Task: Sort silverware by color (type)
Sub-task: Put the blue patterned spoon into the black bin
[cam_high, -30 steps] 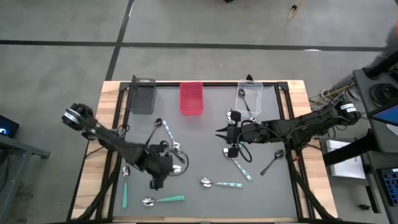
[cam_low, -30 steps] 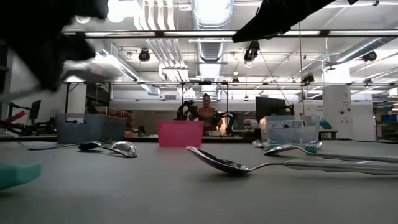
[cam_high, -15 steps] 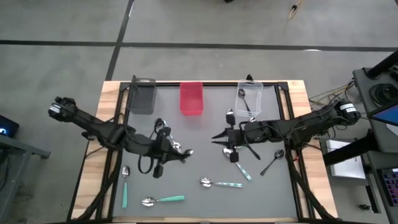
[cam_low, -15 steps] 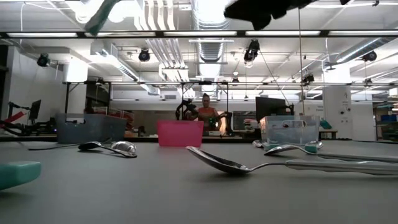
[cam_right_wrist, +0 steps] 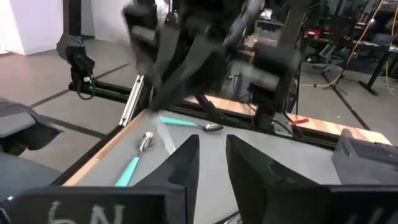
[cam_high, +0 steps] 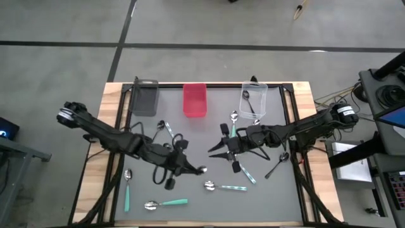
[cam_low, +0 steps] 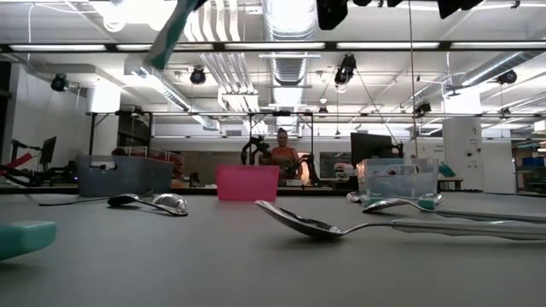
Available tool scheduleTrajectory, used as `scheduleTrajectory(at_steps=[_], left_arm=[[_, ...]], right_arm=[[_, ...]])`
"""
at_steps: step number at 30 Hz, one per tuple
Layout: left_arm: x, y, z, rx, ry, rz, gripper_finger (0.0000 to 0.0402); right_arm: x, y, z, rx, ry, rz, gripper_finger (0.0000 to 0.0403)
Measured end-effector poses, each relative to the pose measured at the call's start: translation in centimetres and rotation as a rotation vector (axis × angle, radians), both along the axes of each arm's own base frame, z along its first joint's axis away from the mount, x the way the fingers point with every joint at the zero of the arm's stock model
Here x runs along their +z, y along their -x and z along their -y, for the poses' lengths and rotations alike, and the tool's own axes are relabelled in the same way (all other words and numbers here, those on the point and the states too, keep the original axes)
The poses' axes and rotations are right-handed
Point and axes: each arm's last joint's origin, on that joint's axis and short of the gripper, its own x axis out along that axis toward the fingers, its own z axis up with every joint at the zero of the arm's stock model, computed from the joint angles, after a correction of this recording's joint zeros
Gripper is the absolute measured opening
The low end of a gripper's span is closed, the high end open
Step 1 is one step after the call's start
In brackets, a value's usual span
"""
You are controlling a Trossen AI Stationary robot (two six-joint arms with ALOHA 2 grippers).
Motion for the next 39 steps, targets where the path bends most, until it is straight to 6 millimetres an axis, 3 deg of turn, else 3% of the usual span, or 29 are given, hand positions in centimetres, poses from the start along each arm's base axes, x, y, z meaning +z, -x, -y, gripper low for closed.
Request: scheduleTrajectory(at_steps=[8, 13, 16, 31, 39], left_arm=[[-2.0, -2.2, 1.2, -0.072, 0.051, 0.021, 0.0], [-2.7, -2.8, 1.2, -0.095, 0.079, 0.003, 0.0], [-2.8, -3.0, 0.9, -0.081, 0.083, 0.0, 0.0], [-2.5, -4.0, -0.8, -0.035, 0.092, 0.056, 0.0], [-3.8, -6.2, -1.8, -0.098, 0.164, 0.116, 0.0]], right_arm=[[-0.3, 0.1, -0.2, 0.04, 0.027, -0.022, 0.0166], [-0.5, 0.5, -0.8, 0.273, 0.058, -0.032, 0.0202], [-0.2, 0.6, -1.2, 0.34, 0.073, 0.012, 0.0205], [0.3, 0.6, -1.7, 0.342, 0.108, 0.084, 0.0203], [0.3, 0.6, -1.8, 0.348, 0.121, 0.092, 0.0203]])
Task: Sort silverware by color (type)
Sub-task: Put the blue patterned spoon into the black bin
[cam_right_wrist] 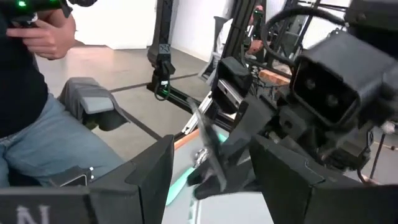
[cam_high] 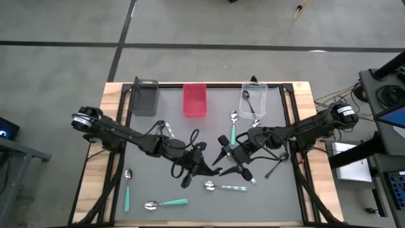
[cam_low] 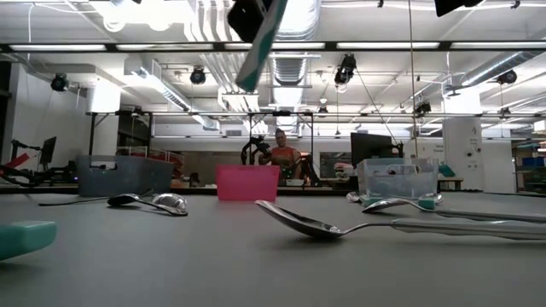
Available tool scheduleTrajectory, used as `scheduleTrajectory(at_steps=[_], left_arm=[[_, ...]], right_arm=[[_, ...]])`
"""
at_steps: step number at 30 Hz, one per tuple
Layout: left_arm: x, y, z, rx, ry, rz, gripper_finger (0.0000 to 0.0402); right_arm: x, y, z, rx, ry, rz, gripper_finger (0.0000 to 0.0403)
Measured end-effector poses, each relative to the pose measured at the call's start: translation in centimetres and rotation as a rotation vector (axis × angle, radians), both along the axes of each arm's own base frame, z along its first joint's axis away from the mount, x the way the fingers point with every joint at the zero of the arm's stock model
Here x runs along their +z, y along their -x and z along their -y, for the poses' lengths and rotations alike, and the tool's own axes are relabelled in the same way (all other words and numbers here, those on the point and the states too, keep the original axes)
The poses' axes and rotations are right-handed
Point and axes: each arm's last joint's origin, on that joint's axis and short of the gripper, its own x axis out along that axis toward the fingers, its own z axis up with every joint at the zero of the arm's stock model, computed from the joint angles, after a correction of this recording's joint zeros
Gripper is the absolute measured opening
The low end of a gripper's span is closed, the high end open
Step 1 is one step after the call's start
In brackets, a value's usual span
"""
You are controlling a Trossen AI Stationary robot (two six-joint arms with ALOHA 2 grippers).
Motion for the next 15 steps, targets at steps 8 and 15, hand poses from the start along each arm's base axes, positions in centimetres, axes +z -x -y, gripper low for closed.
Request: scheduleTrajectory(at_steps=[8, 15], left_arm=[[-0.9, -1.4, -0.9, -0.039, 0.064, 0.047, 0.0], [-0.8, -1.4, -1.1, -0.038, 0.065, 0.052, 0.0]], right_arm=[[0.0, 0.1, -0.4, 0.042, 0.007, 0.006, 0.0171], [0.1, 0.1, -0.3, 0.034, 0.01, 0.016, 0.0065]])
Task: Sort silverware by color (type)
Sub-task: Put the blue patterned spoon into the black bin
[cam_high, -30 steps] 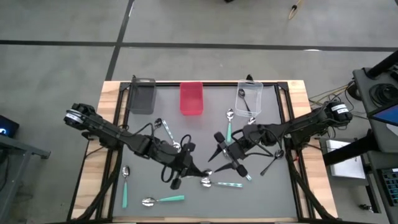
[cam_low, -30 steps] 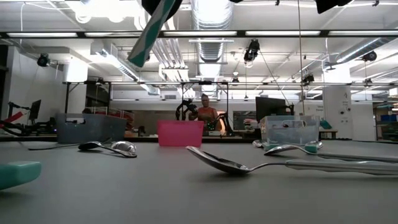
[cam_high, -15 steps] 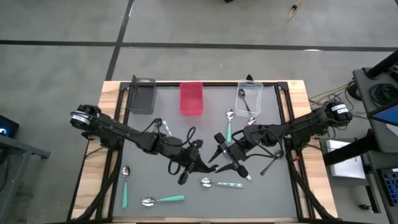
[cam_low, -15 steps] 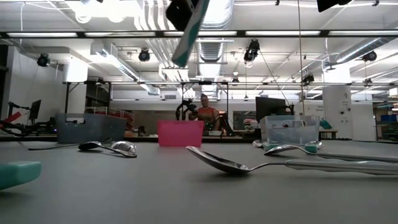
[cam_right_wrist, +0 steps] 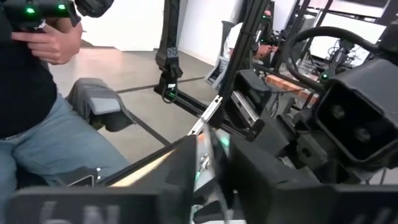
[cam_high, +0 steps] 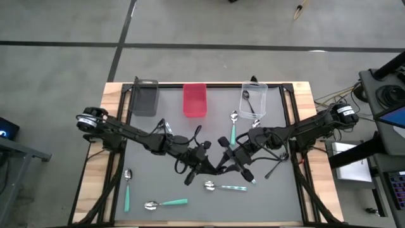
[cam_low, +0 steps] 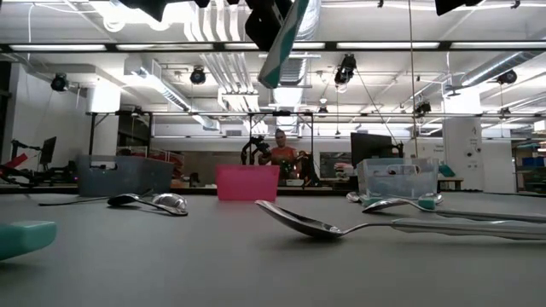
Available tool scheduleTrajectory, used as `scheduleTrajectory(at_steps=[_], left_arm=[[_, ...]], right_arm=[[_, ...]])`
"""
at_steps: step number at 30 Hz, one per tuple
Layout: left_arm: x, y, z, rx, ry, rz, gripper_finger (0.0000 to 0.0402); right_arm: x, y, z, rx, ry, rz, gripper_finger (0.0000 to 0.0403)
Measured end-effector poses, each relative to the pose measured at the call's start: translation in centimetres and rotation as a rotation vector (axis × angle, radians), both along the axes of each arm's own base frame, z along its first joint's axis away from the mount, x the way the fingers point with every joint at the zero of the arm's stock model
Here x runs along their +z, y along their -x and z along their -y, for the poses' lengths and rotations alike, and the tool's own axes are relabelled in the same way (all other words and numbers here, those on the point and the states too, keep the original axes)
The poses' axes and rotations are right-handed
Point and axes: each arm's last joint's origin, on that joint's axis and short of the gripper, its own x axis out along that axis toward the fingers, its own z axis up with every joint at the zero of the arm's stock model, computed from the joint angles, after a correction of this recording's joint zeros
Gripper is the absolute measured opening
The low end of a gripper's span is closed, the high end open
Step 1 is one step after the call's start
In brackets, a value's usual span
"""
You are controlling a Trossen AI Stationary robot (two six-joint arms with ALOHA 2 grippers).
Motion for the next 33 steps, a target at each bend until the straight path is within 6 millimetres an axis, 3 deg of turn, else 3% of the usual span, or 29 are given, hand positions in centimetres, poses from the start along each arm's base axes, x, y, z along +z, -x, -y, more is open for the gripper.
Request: scheduleTrajectory(at_steps=[2, 4, 10, 23, 27, 33], left_arm=[[0.0, 0.0, 0.0, -0.003, 0.002, 0.0, 0.0], [0.0, 0.0, 0.0, 0.001, 0.002, -0.001, 0.0], [0.0, 0.0, 0.0, 0.002, -0.001, -0.005, 0.0005], [0.1, 0.3, -0.6, 0.04, -0.013, -0.044, 0.007], [0.4, 0.9, -1.0, 0.114, -0.045, -0.104, 0.0079], [2.2, 3.0, -2.1, 0.304, -0.115, -0.169, 0.008]], right_arm=[[0.0, 0.0, 0.0, -0.011, 0.006, 0.006, 0.0029], [0.0, -0.1, 0.1, -0.021, 0.006, 0.007, 0.0018], [0.0, -0.1, 0.1, -0.041, -0.001, -0.008, 0.0014], [0.1, 0.9, 0.4, -0.04, 0.003, -0.107, 0.0012], [0.2, 1.5, 0.8, -0.065, 0.021, -0.154, 0.0012], [0.3, 2.5, 1.3, -0.193, 0.053, -0.235, 0.0012]])
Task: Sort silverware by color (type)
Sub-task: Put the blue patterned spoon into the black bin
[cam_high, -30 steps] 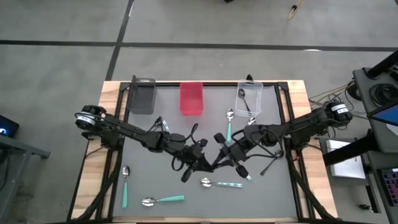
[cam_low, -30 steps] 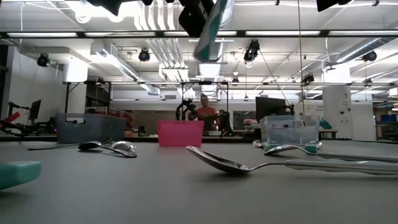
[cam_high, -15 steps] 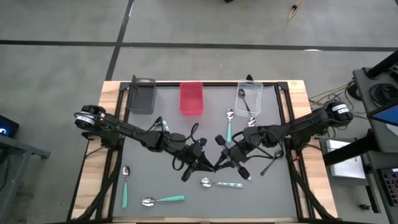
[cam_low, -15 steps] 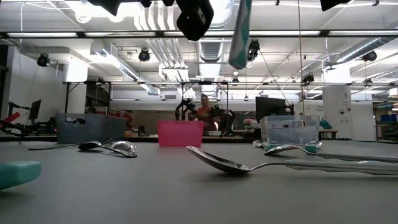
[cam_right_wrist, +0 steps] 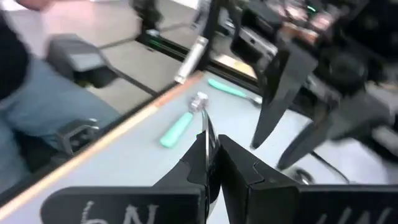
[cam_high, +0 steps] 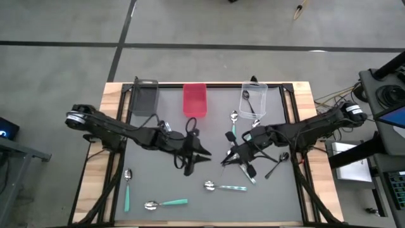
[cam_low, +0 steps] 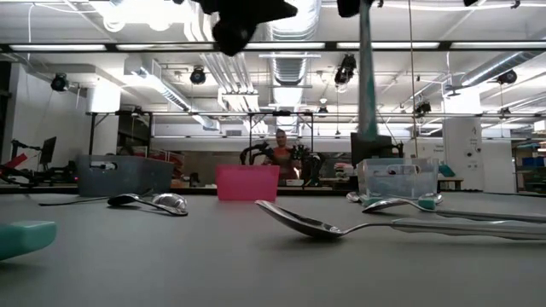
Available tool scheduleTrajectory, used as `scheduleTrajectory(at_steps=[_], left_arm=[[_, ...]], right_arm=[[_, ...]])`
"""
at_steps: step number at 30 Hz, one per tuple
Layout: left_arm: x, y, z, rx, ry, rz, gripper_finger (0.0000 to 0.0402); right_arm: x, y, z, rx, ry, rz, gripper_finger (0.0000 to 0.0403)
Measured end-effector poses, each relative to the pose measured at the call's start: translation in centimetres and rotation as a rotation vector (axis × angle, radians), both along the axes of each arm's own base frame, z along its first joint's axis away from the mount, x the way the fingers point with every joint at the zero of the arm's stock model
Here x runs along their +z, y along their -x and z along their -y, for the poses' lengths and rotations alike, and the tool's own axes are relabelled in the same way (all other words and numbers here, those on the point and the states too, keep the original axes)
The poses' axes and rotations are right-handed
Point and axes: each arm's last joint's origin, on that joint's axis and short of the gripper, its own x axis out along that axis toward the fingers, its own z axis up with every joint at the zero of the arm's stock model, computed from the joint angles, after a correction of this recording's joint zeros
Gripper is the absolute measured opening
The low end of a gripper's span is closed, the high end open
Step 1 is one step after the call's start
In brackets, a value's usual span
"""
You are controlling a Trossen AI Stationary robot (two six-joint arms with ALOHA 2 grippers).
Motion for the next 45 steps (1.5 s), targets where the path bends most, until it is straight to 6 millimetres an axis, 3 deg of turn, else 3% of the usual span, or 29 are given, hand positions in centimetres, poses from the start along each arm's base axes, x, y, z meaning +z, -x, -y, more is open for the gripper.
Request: scheduleTrajectory(at_steps=[7, 11, 15, 20, 24, 35, 45], left_arm=[[2.5, 3.5, -1.4, 0.307, -0.113, -0.046, 0.008], [3.4, 5.0, -1.3, 0.444, -0.187, -0.043, 0.008], [3.4, 5.3, -0.5, 0.521, -0.248, -0.026, 0.008], [1.8, 4.4, 0.3, 0.623, -0.309, -0.041, 0.008], [0.2, 3.0, 0.8, 0.652, -0.313, -0.05, 0.008], [-1.9, -0.3, 0.5, 0.709, -0.327, 0.027, 0.0087], [-3.3, -2.5, -1.1, 0.739, -0.357, 0.061, 0.0158]], right_arm=[[-0.5, 0.1, 1.1, -0.25, 0.071, -0.027, 0.0012], [-1.2, 0.0, 2.3, -0.31, 0.056, 0.059, 0.0012], [-1.7, 0.0, 4.4, -0.407, -0.022, 0.188, 0.0012], [-2.8, 0.6, 6.8, -0.725, -0.127, 0.273, 0.0012], [-3.2, 1.0, 7.4, -0.929, -0.147, 0.284, 0.0012], [-3.1, 1.0, 7.5, -0.952, -0.186, 0.292, 0.0012], [-2.8, 1.0, 7.4, -0.949, -0.209, 0.32, 0.0012]])
